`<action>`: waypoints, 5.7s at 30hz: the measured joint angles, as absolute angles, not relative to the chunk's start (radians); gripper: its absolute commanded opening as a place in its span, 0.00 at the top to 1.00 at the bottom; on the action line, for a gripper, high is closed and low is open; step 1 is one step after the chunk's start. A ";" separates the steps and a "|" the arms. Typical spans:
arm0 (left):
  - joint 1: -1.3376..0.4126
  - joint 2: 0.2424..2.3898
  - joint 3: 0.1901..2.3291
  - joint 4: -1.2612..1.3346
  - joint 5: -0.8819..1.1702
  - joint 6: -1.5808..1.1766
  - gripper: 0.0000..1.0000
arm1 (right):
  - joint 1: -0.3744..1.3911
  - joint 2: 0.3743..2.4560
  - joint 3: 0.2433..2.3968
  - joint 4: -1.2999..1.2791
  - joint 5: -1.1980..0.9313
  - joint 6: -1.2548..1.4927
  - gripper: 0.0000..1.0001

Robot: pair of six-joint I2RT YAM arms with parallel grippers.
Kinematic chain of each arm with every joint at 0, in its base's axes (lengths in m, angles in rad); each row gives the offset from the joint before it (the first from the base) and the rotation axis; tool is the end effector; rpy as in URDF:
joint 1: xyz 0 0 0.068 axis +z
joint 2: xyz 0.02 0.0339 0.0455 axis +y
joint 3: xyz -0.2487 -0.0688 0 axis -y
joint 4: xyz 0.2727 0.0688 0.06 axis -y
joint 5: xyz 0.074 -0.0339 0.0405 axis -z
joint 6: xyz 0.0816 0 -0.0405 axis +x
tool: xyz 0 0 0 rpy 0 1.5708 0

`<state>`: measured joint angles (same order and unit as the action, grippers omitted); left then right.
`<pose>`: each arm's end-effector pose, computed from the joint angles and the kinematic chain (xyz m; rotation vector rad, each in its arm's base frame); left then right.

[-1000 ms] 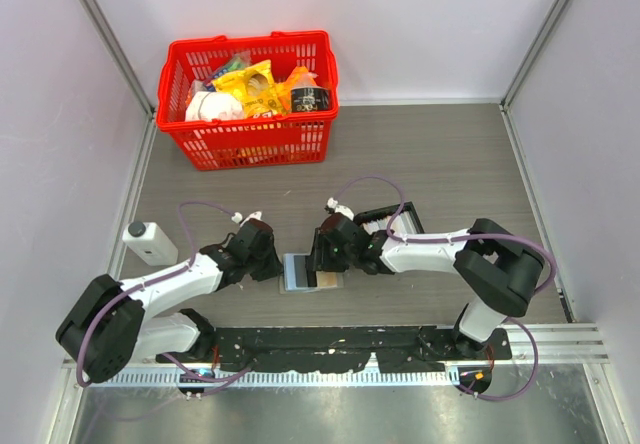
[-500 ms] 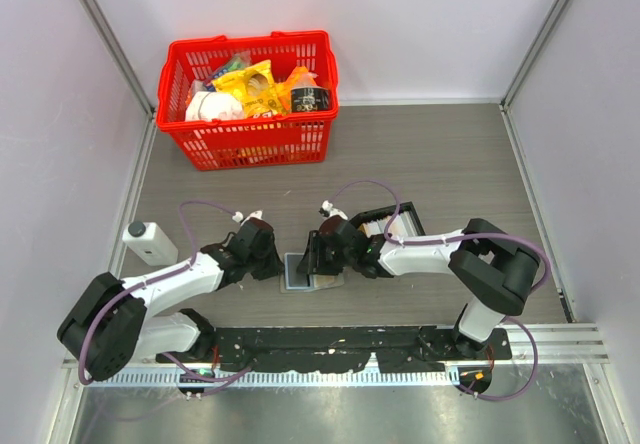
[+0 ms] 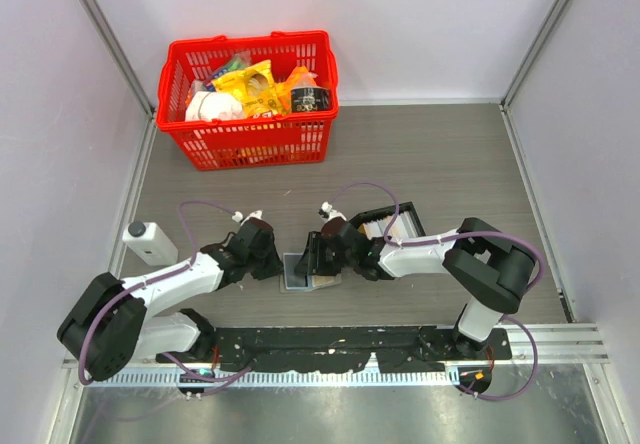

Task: Put the credit cards into the card holder
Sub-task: Insert the credit card into the card holder, then pick up the credit card from the storage box.

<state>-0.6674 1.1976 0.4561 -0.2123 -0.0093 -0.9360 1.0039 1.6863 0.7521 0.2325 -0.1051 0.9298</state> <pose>0.2055 -0.1609 0.0782 -0.3578 2.6187 -0.5967 0.1955 0.3231 0.0768 -0.1556 2.5287 1.0432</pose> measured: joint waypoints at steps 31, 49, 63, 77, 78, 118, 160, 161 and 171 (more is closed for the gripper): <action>-0.667 1.134 0.501 -0.336 -0.014 -0.906 1.00 | 0.965 1.422 0.967 -0.548 0.549 0.585 0.46; -0.667 1.157 0.501 -0.330 -0.010 -0.905 1.00 | 0.946 1.607 1.013 -0.603 0.605 0.493 0.43; -0.667 1.168 0.501 -0.318 0.012 -0.906 1.00 | 0.947 1.658 1.049 -0.625 0.680 0.469 0.60; -0.667 1.188 0.500 -0.295 0.023 -0.905 1.00 | 0.947 1.653 1.057 -0.637 0.678 0.464 0.76; -0.667 1.189 0.500 -0.295 0.024 -0.905 1.00 | 0.947 1.652 1.057 -0.637 0.676 0.464 0.78; -0.667 1.246 0.498 -0.239 0.057 -0.906 1.00 | 0.974 1.586 1.055 -0.622 0.601 0.455 0.95; -0.667 1.265 0.500 -0.207 0.078 -0.905 1.00 | 0.962 1.713 1.062 -0.630 0.782 0.429 0.71; -0.667 1.265 0.500 -0.207 0.078 -0.905 1.00 | 0.962 1.713 1.062 -0.629 0.790 0.430 0.71; -0.667 1.266 0.500 -0.206 0.080 -0.904 1.00 | 0.961 1.702 1.061 -0.629 0.788 0.429 0.81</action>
